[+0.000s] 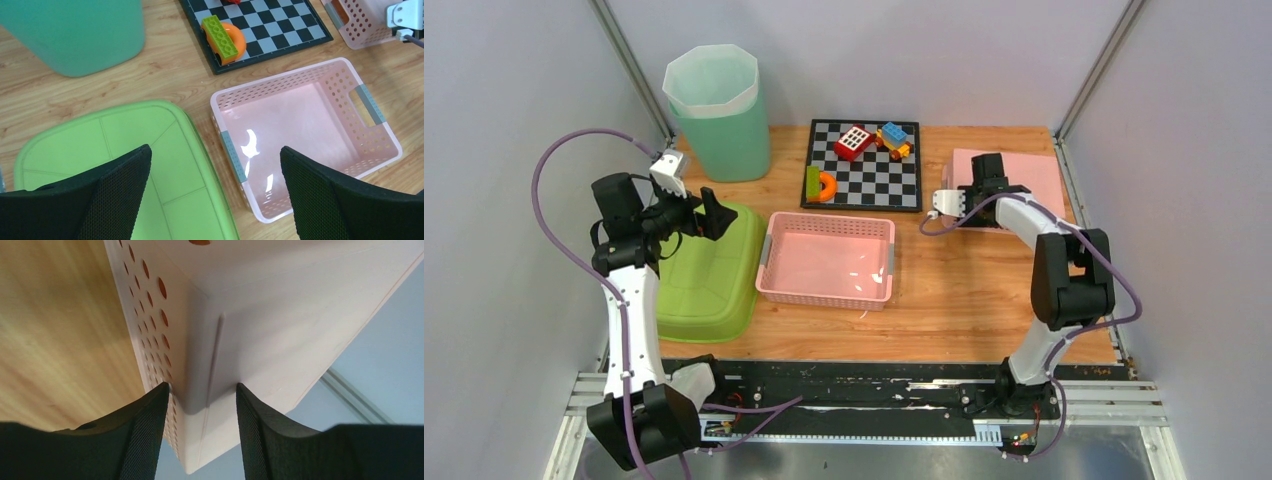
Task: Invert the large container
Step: Move the container to the corner of the board.
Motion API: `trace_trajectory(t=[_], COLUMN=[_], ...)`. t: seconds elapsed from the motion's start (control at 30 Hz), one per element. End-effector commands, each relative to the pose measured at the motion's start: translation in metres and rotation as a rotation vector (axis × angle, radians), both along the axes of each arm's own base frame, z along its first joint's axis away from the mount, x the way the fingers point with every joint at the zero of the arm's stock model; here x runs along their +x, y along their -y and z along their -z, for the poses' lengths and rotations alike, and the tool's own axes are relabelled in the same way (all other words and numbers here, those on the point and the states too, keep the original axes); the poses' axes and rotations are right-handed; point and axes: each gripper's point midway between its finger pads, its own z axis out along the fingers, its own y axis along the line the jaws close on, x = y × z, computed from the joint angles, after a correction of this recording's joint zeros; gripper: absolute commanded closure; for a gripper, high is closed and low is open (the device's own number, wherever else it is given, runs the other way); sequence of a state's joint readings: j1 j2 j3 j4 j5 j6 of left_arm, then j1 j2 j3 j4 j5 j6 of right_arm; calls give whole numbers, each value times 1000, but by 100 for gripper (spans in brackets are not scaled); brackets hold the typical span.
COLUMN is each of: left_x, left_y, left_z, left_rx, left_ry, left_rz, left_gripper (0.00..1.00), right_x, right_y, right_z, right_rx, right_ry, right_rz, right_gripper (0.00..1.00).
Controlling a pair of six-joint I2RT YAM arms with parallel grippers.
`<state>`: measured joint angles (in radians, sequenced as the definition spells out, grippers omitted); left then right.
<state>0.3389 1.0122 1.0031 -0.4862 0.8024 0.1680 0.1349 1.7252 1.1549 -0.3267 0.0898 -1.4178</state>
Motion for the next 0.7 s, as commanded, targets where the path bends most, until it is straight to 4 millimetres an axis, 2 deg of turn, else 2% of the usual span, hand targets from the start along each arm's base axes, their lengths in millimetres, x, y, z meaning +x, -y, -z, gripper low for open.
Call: trace_trajectory(t=[0.0, 0.4, 0.67], left_x=[2, 4, 4], left_y=[-1, -2, -3], left_z=[3, 7, 7], left_rx=[-6, -8, -4], left_ry=[-1, -12, -13], left_rz=[7, 3, -1], left_gripper=[0, 0, 0], right_x=[1, 65, 91], right_y=[21, 32, 32], right_z=[38, 27, 27], right_rx=[-75, -114, -145], right_ry=[-131, -63, -41], right_rz=[-60, -58, -75], right_gripper=[47, 47, 47])
